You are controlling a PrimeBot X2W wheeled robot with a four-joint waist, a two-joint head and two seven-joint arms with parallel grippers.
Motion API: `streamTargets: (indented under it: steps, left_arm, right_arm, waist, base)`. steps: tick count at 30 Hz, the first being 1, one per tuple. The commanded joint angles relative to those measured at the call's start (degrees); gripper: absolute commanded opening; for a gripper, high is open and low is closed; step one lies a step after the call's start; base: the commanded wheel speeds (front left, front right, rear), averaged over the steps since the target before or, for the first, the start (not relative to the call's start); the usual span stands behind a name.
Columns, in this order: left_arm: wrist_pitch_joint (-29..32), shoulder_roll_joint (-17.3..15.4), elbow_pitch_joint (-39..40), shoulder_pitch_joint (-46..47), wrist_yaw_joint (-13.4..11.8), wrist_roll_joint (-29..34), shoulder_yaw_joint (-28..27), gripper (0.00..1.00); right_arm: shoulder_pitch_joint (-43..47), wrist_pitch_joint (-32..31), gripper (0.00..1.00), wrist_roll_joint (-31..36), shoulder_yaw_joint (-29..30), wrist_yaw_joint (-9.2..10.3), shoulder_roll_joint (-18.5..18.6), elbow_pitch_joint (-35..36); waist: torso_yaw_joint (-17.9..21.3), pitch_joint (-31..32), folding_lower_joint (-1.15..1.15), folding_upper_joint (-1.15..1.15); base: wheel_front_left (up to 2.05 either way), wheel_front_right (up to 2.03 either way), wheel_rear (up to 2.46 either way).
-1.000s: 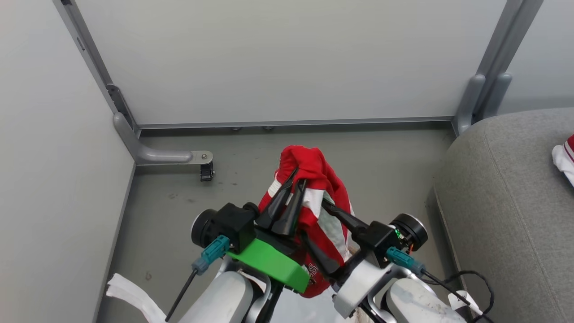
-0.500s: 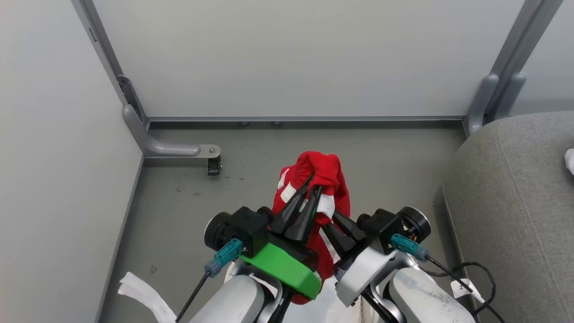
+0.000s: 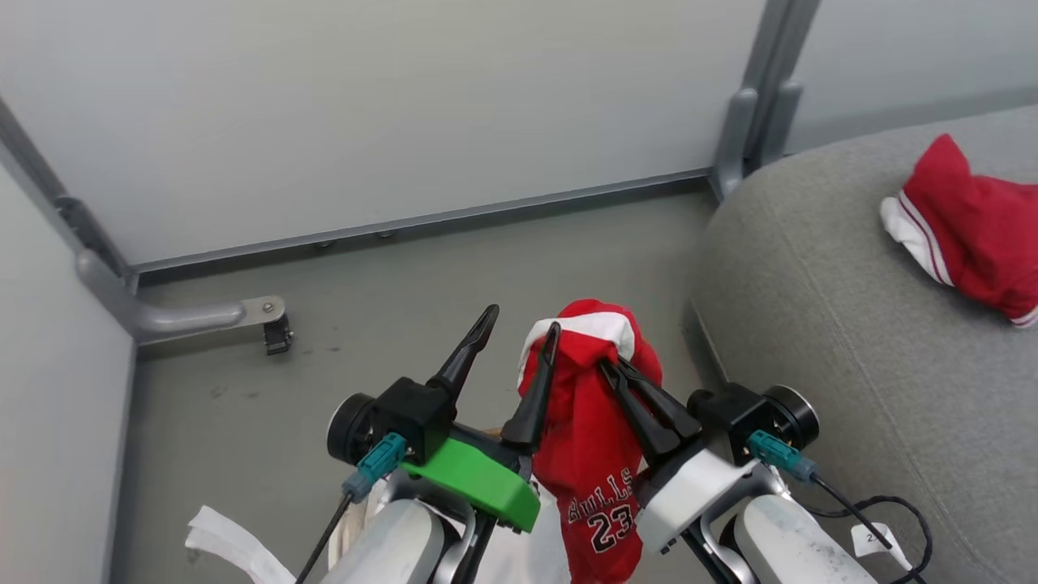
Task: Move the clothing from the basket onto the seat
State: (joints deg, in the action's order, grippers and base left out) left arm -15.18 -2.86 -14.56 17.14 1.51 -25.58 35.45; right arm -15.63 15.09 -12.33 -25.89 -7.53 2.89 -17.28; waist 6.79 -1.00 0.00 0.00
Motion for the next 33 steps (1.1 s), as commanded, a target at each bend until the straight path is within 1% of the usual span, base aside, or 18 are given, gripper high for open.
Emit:
streamTargets:
  steps: [1,6,8,10,18,22,25,28,31,33]
  left_arm:
    - [0.1,-0.1,-0.2,-0.8,0.4,0.5,-0.6,1.00]
    - [0.1,-0.1,-0.9,-0.8,1.3,1.3,-1.7,1.00]
    - [0.1,-0.1,-1.0,-0.7,1.4,1.4,-2.1,1.00]
    - [0.1,-0.1,-1.3,-0.2,1.7,1.5,-1.5,1.00]
    - [0.1,-0.2,-4.6,3.8,3.9,0.1,2.3,1.00]
    - [0.1,-0.2,-5.9,5.1,4.5,-0.5,3.7,1.00]
    - [0.1,-0.2,-6.7,5.5,4.6,-0.7,4.0,1.00]
    - [0.1,-0.2,-7.5,6.0,4.9,0.1,3.7,1.00]
    - [0.1,-0.2,-8.4,5.9,5.0,0.9,3.1,1.00]
    - [0.1,-0.2,-9.1,6.0,5.1,1.8,2.7,1.00]
  right_arm:
    - [0.8,0.1,0.00,0.4,0.6,0.08,0.1,0.6]
    - [1.6,0.1,0.00,1.1,2.5,0.08,0.2,2.3]
    - [2.2,0.1,0.00,1.1,3.2,0.08,0.3,2.7]
    - [2.6,0.1,0.00,1.1,4.7,0.08,0.6,3.3]
    - [5.8,0.1,0.00,2.9,13.2,0.08,0.5,6.9]
    - [6.8,0.1,0.00,3.7,16.1,0.08,0.6,8.5]
    - [5.7,0.1,0.00,3.5,17.2,0.08,1.5,9.5]
    - [2.2,0.1,0.00,3.9,17.7,0.08,4.4,10.2]
    - [-2.6,0.1,0.00,3.8,19.0,0.08,8.2,10.5]
    - [-6.9,0.1,0.00,3.5,19.9,0.08,11.3,10.6]
  waist:
    - [10.7,-1.9,0.00,0.00]
    - [18.7,-3.6,0.00,0.00]
    - [21.3,-4.1,0.00,0.00]
    - [23.0,-4.9,0.00,0.00]
    - [24.6,-7.6,0.00,0.00]
    - [24.8,-8.4,0.00,0.00]
    - [24.8,-9.3,0.00,0.00]
    - [24.7,-11.0,0.00,0.00]
    - [24.7,-12.6,0.00,0.00]
    - [24.6,-13.8,0.00,0.00]
  base:
    - [0.00,0.00,0.00]
    - [0.00,0.00,0.00]
    - [0.00,0.00,0.00]
    - [0.00,0.00,0.00]
    - [0.00,0.00,0.00]
    - [0.06,0.06,0.06]
    - [0.12,0.12,0.12]
    - [0.08,0.08,0.08]
    - [0.01,0.01,0.01]
    - [0.00,0.00,0.00]
